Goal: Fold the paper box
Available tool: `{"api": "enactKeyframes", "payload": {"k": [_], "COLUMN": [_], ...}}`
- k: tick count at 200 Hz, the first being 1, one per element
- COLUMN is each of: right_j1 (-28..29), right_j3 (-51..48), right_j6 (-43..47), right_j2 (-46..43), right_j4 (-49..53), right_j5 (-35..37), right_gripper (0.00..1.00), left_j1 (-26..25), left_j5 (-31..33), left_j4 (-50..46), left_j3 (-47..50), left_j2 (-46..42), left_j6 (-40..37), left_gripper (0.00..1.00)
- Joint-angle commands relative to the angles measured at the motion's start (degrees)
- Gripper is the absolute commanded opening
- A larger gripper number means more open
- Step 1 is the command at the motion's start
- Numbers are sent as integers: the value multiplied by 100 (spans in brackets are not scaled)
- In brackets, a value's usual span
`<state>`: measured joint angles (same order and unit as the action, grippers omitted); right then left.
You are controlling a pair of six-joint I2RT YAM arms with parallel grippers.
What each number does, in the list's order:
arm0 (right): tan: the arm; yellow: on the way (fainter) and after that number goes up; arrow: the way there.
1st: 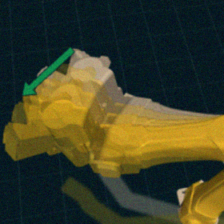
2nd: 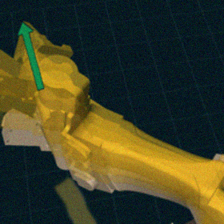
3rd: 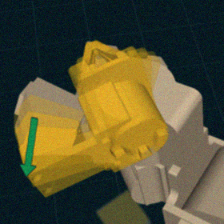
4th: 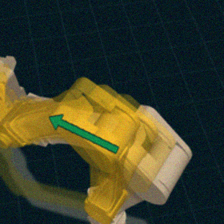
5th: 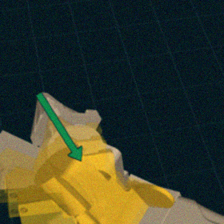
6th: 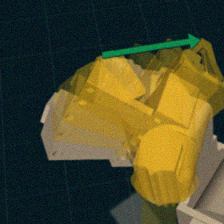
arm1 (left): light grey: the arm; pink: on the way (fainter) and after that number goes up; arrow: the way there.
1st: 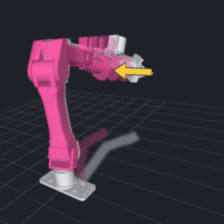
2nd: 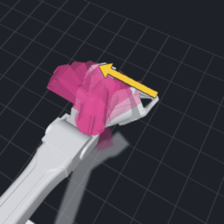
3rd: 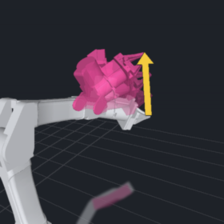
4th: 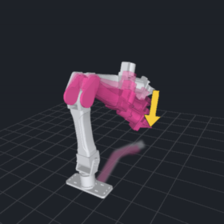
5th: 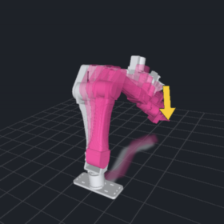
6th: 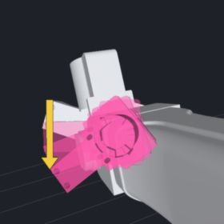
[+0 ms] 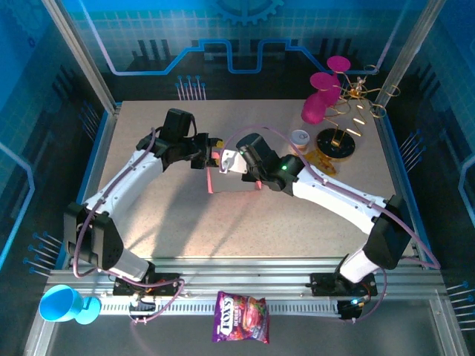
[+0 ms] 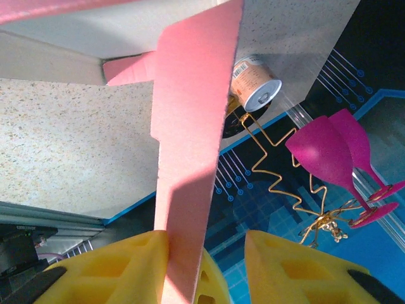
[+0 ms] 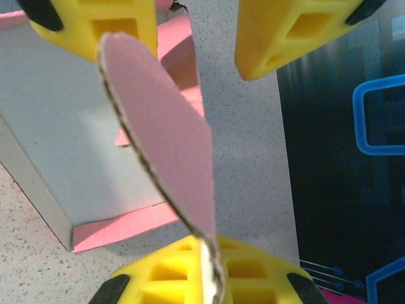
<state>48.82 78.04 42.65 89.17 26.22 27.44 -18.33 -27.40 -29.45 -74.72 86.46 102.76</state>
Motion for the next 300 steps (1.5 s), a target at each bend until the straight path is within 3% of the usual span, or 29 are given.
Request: {"api": "enactKeyframes", "payload": {"k": [1,23,53,88,156,191,197,214,233,258,300], "right_j1": [216,259,303,372,389,382,356,209,-57,-553,-2013], "right_j3": [62,45,18,-5,-6,212,347,759,1131,1283,1469], "right_j6": [88,219,372,498,511,203,-7,-858,-2019,-3704,-6318], "right_j2": [-22,-6,4,13,31,44,57,26,-251,-694,-594], "right_j4": [-393,-448,-552,-609,-504,-331,-194,171,595,876,1890], "right_j5": [-100,-18,86,183,149,74,35,-38,-532,-1153,-2007], "right_gripper": [0,0,0,0,0,0,9,49,69,78,78], "left_j1": [5,5,5,5,22,98,126,285,496,701,857], "left_j5": [-139,-200,-309,-315,-261,-347,-383,-484,-921,-1414,-2478], "left_j4": [-53,-55,-187,-162,-183,-112,-57,-50,254,493,1268], "left_j3": [101,112,109,102,12,62,64,18,11,129,148], "left_j2": [168,235,334,466,566,574,583,601,747,897,1168], "left_j6": [-208,-285,-450,-489,-583,-672,-723,-1091,-1581,-2024,-2425], "left_gripper": [33,32,40,38,2,0,0,0,0,0,0]}}
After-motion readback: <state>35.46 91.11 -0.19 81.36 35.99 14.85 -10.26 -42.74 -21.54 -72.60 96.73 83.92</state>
